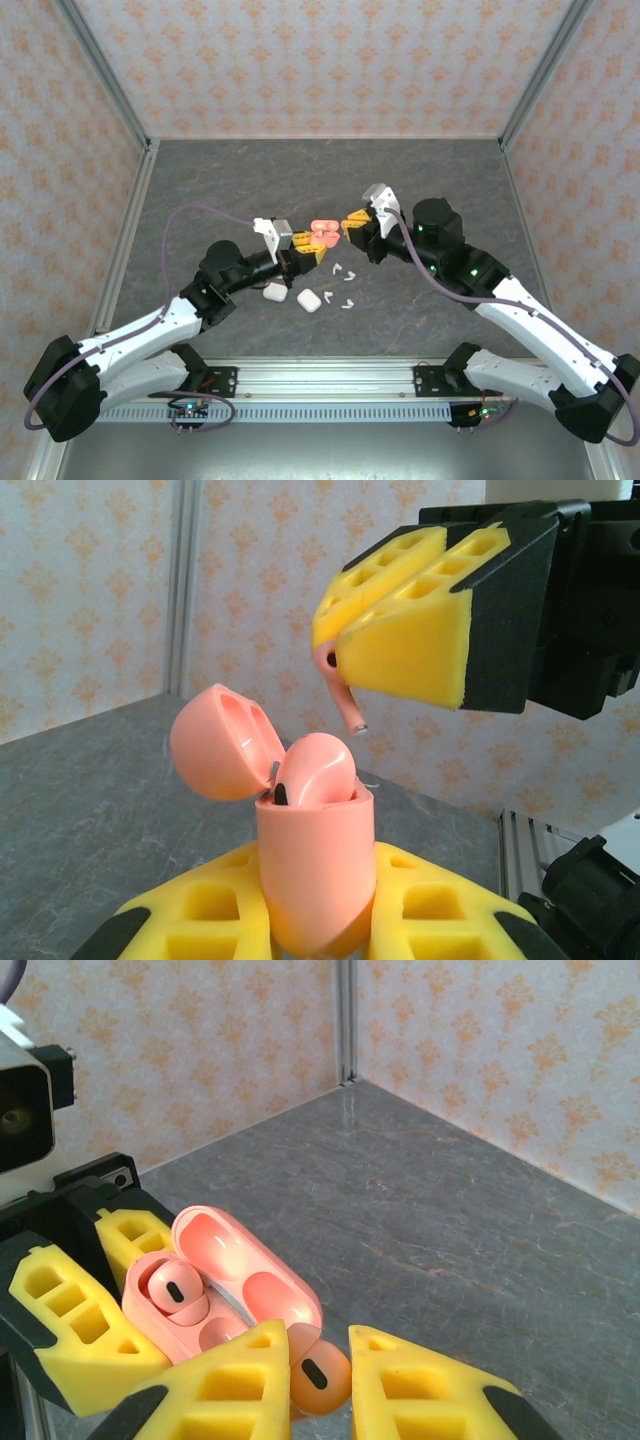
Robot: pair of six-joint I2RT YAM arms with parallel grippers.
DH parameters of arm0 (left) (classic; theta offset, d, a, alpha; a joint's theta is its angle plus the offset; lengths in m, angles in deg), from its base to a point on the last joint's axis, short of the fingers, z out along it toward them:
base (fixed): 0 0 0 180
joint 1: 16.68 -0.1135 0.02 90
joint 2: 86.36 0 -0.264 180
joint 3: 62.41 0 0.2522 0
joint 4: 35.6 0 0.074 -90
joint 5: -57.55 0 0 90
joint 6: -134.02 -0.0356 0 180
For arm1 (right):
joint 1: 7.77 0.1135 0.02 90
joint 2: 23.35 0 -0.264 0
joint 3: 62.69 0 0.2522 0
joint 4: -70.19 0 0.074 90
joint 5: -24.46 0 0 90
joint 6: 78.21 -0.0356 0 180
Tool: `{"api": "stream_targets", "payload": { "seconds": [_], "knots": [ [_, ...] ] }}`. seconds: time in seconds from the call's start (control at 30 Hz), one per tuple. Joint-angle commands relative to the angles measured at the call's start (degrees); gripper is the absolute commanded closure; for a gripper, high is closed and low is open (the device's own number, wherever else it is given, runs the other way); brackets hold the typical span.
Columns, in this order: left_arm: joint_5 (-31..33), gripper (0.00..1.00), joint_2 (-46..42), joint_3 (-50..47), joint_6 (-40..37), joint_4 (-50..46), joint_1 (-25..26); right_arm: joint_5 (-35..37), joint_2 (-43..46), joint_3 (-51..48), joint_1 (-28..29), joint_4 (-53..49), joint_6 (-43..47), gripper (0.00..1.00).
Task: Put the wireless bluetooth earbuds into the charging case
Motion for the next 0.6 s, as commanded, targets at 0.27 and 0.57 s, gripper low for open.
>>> {"api": "stream_targets", "payload": {
  "seconds": [0.27, 0.57],
  "knots": [
    [-1.54, 1.0, 0.07, 1.85, -0.12, 2.65, 0.15, -1.31, -2.15, 2.66, 0.74, 1.58, 2.06, 0.84],
    [-1.62, 1.0, 0.38, 2.08, -0.32, 2.23, 0.22, -1.1, -2.7, 2.75, 0.74, 2.01, 1.79, 0.84]
  ]
}}
